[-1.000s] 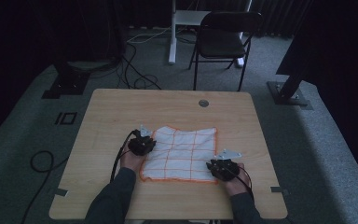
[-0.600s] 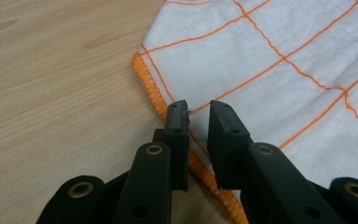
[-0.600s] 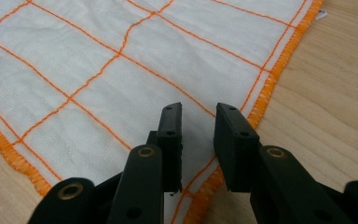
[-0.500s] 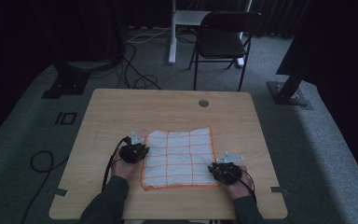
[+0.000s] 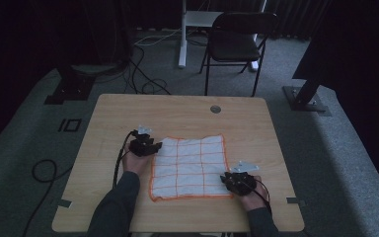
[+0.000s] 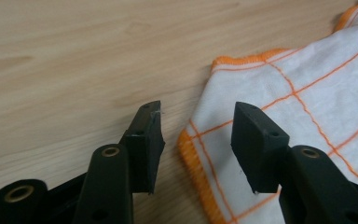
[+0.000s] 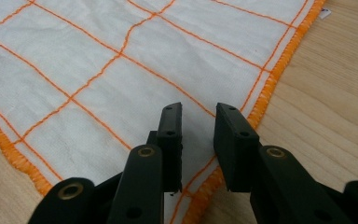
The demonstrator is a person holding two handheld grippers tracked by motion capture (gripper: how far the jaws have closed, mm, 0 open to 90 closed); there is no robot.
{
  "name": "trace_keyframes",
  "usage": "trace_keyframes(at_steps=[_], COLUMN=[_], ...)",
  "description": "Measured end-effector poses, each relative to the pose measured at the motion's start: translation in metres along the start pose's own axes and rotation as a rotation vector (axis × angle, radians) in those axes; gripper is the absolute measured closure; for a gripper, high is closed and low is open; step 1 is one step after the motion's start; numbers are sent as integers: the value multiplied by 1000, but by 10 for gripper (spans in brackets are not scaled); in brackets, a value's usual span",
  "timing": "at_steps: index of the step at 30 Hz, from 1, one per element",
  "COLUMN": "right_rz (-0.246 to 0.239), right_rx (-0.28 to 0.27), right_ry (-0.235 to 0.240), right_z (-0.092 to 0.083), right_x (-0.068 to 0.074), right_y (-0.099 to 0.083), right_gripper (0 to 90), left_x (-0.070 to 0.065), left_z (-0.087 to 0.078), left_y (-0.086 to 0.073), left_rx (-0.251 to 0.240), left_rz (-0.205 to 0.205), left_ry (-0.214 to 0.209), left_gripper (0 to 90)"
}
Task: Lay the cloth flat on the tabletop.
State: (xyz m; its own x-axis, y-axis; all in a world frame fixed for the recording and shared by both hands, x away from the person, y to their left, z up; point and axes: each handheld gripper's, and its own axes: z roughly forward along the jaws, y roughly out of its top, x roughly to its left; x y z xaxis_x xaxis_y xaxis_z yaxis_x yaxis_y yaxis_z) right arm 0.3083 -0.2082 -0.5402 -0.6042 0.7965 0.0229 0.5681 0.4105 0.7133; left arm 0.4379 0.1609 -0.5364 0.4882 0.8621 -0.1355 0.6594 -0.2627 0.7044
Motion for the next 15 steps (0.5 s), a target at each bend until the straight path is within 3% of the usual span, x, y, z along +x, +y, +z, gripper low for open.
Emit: trace_keyframes(at_steps=[2, 4, 6, 8, 9, 11, 15], right_rz=[0, 0, 0, 0, 0, -1, -1], right_rx=[-1, -2, -2, -3, -4, -3, -3], right_ry=[0, -2, -2, -1, -2, -4, -5], right_z=[0, 0, 0, 0, 0, 0, 0], right_x=[0, 0, 0, 0, 0, 0, 1], right_y=[0, 0, 0, 0, 0, 0, 0], right_gripper=[724, 724, 724, 724, 724, 723, 723], left_x=[-4, -14, -25, -30, -42, -53, -62], left_z=[2, 0, -5, -8, -13, -17, -16], left_y=[1, 2, 2, 2, 0, -5, -13], left_rx=[6, 2, -14, -21, -39, -46, -12], left_rz=[-3, 47, 89, 106, 133, 160, 183], left_ry=[5, 29, 21, 12, -18, -45, -92], left_gripper=[586, 743, 796, 782, 782, 716, 666])
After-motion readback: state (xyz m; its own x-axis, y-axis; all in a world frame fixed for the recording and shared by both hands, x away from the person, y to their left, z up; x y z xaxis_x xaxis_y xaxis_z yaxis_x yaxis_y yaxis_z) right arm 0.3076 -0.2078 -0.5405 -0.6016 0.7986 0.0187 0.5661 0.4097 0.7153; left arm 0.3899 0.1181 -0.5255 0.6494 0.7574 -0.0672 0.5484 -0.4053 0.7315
